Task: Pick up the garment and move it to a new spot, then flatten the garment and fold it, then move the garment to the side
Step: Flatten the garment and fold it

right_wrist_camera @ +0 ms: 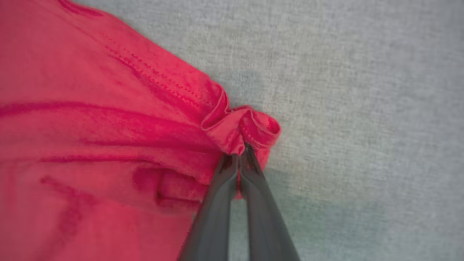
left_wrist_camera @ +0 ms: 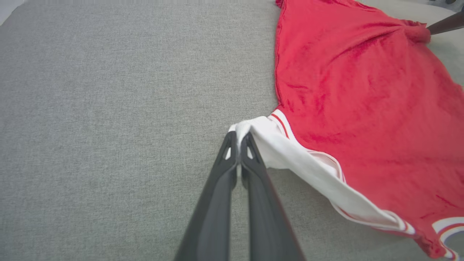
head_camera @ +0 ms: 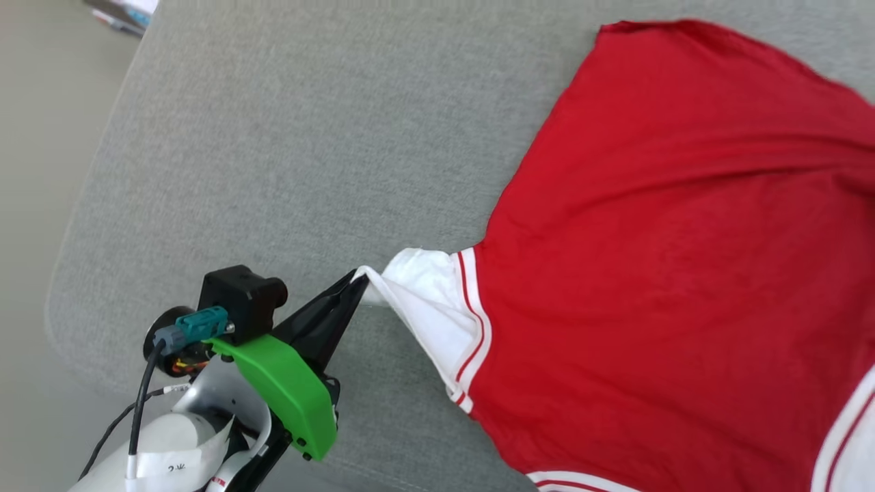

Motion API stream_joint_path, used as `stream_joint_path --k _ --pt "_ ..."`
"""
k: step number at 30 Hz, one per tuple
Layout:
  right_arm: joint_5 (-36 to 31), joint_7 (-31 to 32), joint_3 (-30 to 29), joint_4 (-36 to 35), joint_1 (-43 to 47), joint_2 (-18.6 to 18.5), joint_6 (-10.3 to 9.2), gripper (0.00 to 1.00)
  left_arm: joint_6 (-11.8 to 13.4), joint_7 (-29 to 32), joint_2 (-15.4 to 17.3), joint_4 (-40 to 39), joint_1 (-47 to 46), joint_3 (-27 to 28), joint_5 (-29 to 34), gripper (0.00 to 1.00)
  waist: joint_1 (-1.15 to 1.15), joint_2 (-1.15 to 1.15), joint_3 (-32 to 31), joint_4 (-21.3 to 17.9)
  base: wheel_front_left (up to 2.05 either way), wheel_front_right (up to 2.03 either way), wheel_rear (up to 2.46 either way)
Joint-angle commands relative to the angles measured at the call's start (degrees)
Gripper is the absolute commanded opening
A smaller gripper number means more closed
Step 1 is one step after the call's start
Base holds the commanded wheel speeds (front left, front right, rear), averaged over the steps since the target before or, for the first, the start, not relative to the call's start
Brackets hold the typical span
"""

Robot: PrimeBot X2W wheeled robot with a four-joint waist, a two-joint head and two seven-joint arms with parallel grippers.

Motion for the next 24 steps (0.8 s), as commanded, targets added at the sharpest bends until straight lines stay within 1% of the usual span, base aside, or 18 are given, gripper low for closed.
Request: stream_joint_path --k 1,8,15,17,24 --pt "-0.12 0.01 -0.62 1.38 4.29 0.39 -0.05 0.00 0.53 0.21 0.55 -0.23 0.79 0.36 -0.10 0.00 0.00 0.00 -4.56 -4.29 0.00 0.00 0.00" --pt "1.29 -4.15 -5.15 -1.45 14.12 3.30 -0.05 0.00 1.54 0.90 1.67 -0.13 2.95 0.59 -1.23 0.00 0.00 0.00 -9.63 -8.38 0.00 0.00 0.00" --pt "4.01 -6.68 -8.98 -7.34 25.24 6.18 -0.05 0.00 2.37 0.58 2.36 0.69 4.67 1.33 -2.36 0.00 0.00 0.00 -13.95 -12.31 0.00 0.00 0.00" --pt "4.89 -6.85 -10.36 -10.74 30.08 7.34 -0.05 0.00 2.73 -0.16 2.15 1.33 5.23 1.84 -2.85 0.00 0.00 0.00 -15.49 -13.88 0.00 0.00 0.00" --pt "5.15 -5.74 -14.49 -19.21 40.54 11.17 -0.05 0.00 3.14 -2.57 -0.39 3.51 6.26 2.04 -3.96 0.00 0.00 0.00 -18.06 -15.91 0.00 0.00 0.00"
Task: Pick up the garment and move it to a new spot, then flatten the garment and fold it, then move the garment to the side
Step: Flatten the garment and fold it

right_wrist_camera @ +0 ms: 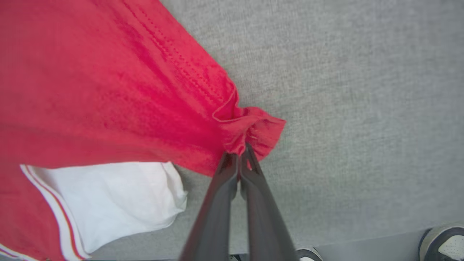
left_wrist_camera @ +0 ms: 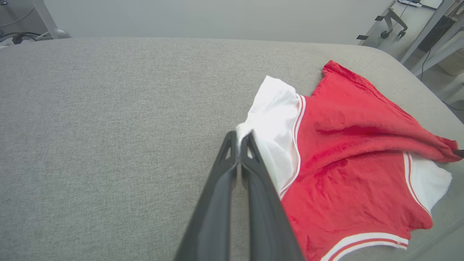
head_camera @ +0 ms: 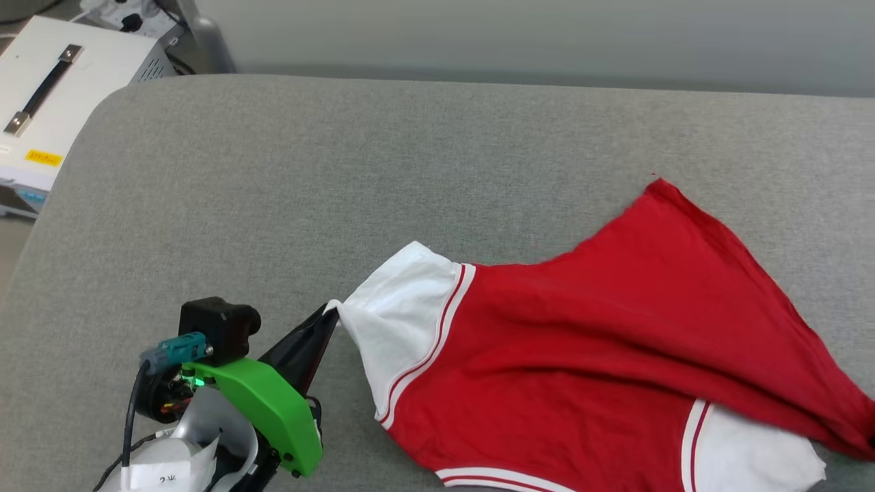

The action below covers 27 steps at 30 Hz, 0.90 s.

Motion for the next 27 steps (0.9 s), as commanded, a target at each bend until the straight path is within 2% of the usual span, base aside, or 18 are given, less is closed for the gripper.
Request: stream_joint_path --k 1,7,12,13,14,22,27 --pt "0.23 0.33 -0.72 -1.63 2.31 1.08 -0.05 0.00 0.27 -0.93 -0.71 0.76 0.65 0.22 -0.06 0.00 0.01 0.00 -2.58 -2.37 0.00 0.00 0.00" --pt "-0.10 0.23 -2.45 -5.93 7.50 5.35 -0.05 0.00 0.61 -4.06 -4.06 2.88 1.37 1.01 -1.64 0.00 0.01 0.00 -3.14 -3.24 0.00 0.00 0.00" --pt "-0.01 -0.55 -2.29 -6.69 8.17 6.36 -0.05 0.01 0.74 -5.56 -5.63 4.43 1.03 0.99 -1.50 0.00 0.01 0.00 -2.81 -3.28 0.00 0.00 0.00" --pt "0.23 -0.82 -1.90 -7.07 8.06 6.15 -0.05 0.72 0.58 -5.73 -5.76 4.72 0.84 0.82 -1.30 0.00 0.01 0.00 -2.60 -3.16 0.00 0.00 0.00" --pt "0.34 -1.02 -1.75 -7.35 7.92 5.91 -0.05 1.00 0.47 -5.82 -5.80 4.83 0.71 0.74 -1.18 0.00 0.01 0.00 -2.42 -3.07 0.00 0.00 0.00" --pt "2.87 -0.93 3.87 -13.55 4.59 -0.12 -0.05 1.00 0.73 -5.30 -4.49 3.47 0.63 0.57 -0.39 0.00 0.01 0.00 -0.21 -1.54 0.00 0.00 0.00" --pt "4.58 1.01 7.86 -17.89 -1.83 -3.26 -0.05 1.00 1.41 -4.21 -3.63 0.46 0.38 0.56 -0.09 0.00 0.01 0.00 3.20 0.60 0.00 0.00 0.00"
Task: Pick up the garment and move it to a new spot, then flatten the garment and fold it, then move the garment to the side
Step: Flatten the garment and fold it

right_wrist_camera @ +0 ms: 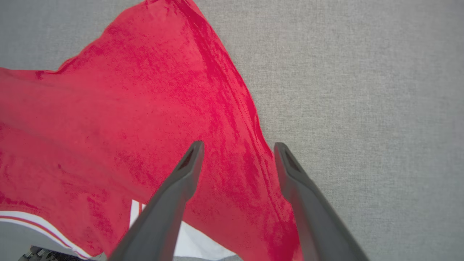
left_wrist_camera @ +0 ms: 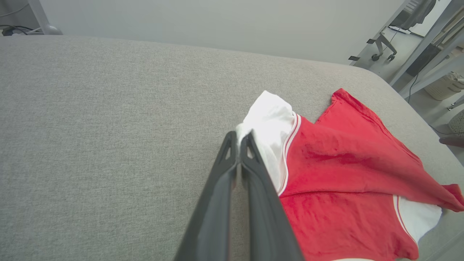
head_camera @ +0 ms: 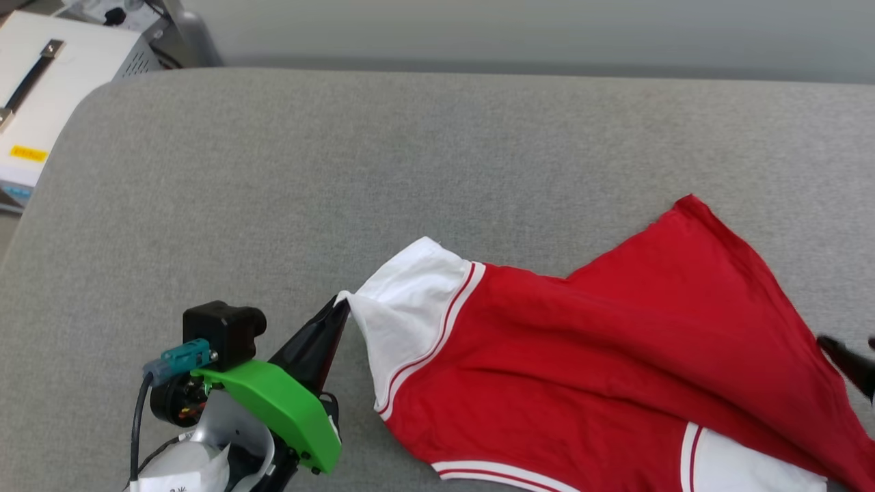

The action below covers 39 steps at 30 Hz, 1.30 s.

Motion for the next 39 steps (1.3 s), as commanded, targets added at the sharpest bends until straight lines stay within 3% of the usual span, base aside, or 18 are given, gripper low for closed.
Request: stream_joint_path --k 1,8,17,34,35,36,37,39 --pt "0.65 0.63 0.93 -0.56 -2.53 -0.48 -0.04 1.00 0.35 0.29 0.39 -0.60 -0.62 0.05 0.37 0.00 0.00 0.00 2.66 2.06 0.00 0.00 0.00" --pt "-1.05 4.27 6.48 1.34 -14.87 -3.60 -0.04 1.00 -0.11 1.24 0.49 -2.91 -2.44 -0.77 1.32 0.00 0.00 0.00 8.64 6.68 0.00 0.00 0.00" --pt "-3.69 6.59 10.64 10.68 -26.54 -7.68 -0.04 1.00 -1.07 0.25 -0.75 -3.01 -4.41 -1.03 1.77 0.00 0.00 0.00 13.97 11.70 0.00 0.00 0.00" --pt "-3.75 6.35 18.22 20.60 -28.60 -11.22 -0.04 1.00 -2.23 -1.14 -2.60 -1.33 -5.85 -1.80 1.79 0.00 0.00 0.00 16.18 15.30 0.00 0.00 0.00" --pt "-3.51 6.48 18.59 20.81 -28.34 -11.40 -0.04 0.49 -2.24 -1.20 -2.61 -1.27 -5.89 -1.78 1.79 0.00 0.00 0.00 16.16 15.28 0.00 0.00 0.00" --pt "-3.36 6.57 18.82 20.94 -28.14 -11.52 -0.04 0.33 -2.24 -1.23 -2.60 -1.21 -5.92 -1.78 1.81 0.00 0.00 0.00 16.14 15.25 0.00 0.00 0.00" --pt "-3.16 6.66 19.06 21.08 -27.93 -11.65 -0.04 0.00 -2.25 -1.26 -2.60 -1.17 -5.94 -1.79 1.83 0.00 0.00 0.00 16.09 15.20 0.00 0.00 0.00" --pt "-2.83 6.65 19.37 21.24 -27.69 -11.87 -0.04 0.00 -2.26 -1.28 -2.63 -1.10 -6.01 -1.84 1.83 0.00 0.00 0.00 15.98 15.08 0.00 0.00 0.00"
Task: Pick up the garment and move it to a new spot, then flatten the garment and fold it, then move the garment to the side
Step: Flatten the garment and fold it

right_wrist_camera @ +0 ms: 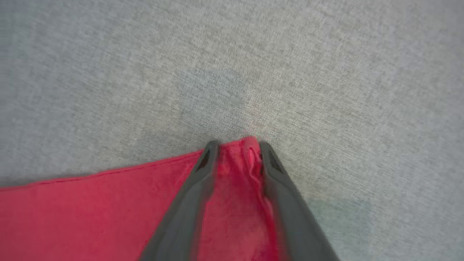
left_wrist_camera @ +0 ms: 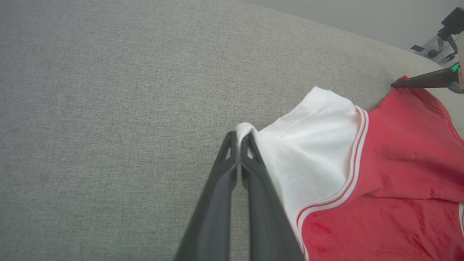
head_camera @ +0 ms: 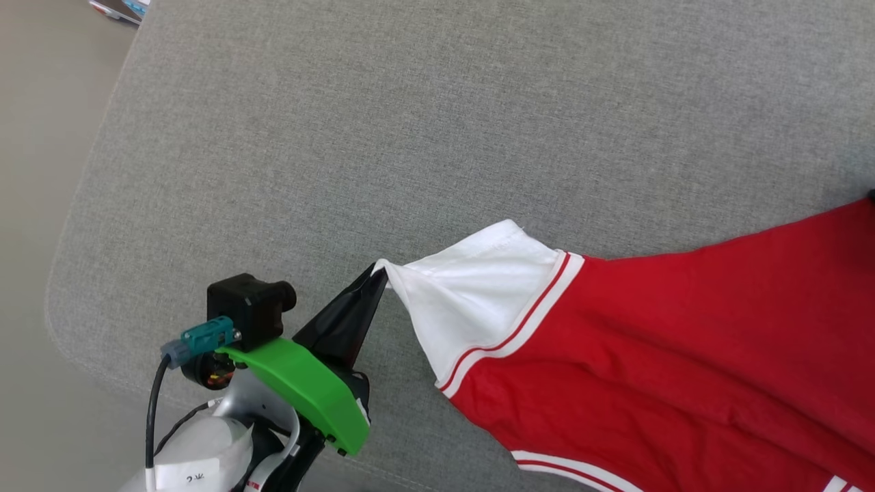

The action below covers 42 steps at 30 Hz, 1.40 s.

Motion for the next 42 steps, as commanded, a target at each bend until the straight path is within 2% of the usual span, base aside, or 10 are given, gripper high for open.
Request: stream_joint_path --k 1,10,19,28,36,42 --pt "0.62 0.82 1.39 2.09 2.25 0.93 0.02 0.00 -0.16 -0.46 -0.23 0.15 -1.06 0.12 0.79 0.00 0.00 0.00 -0.13 -0.15 0.00 0.00 0.00" --pt "0.79 -3.69 -0.18 2.92 1.78 2.41 0.02 0.00 -0.08 -0.33 0.00 0.89 -1.14 0.12 0.64 0.00 0.00 0.00 -2.15 -1.51 0.00 0.00 0.00" --pt "2.40 -10.68 -3.39 3.86 1.41 5.71 0.02 0.00 0.33 0.13 0.85 1.62 -0.51 0.24 0.35 0.00 0.00 0.00 -8.22 -4.66 0.00 0.00 0.00" --pt "3.52 -15.92 -6.08 1.61 4.15 5.21 0.02 0.00 0.98 -0.06 1.26 2.11 -0.23 1.32 -0.50 0.00 0.00 0.00 -14.93 -8.60 0.00 0.00 0.00" --pt "5.12 -17.97 -8.69 -2.86 7.28 5.54 0.02 0.00 1.53 -0.38 0.89 2.27 -1.27 2.39 -1.00 0.00 0.00 0.00 -19.77 -12.86 0.00 0.00 0.00" --pt "6.04 -16.79 -10.04 -8.69 8.76 6.15 0.02 0.00 2.47 -2.05 0.10 1.33 -2.73 4.93 -1.76 0.00 0.00 0.00 -21.62 -16.15 0.00 0.00 0.00"
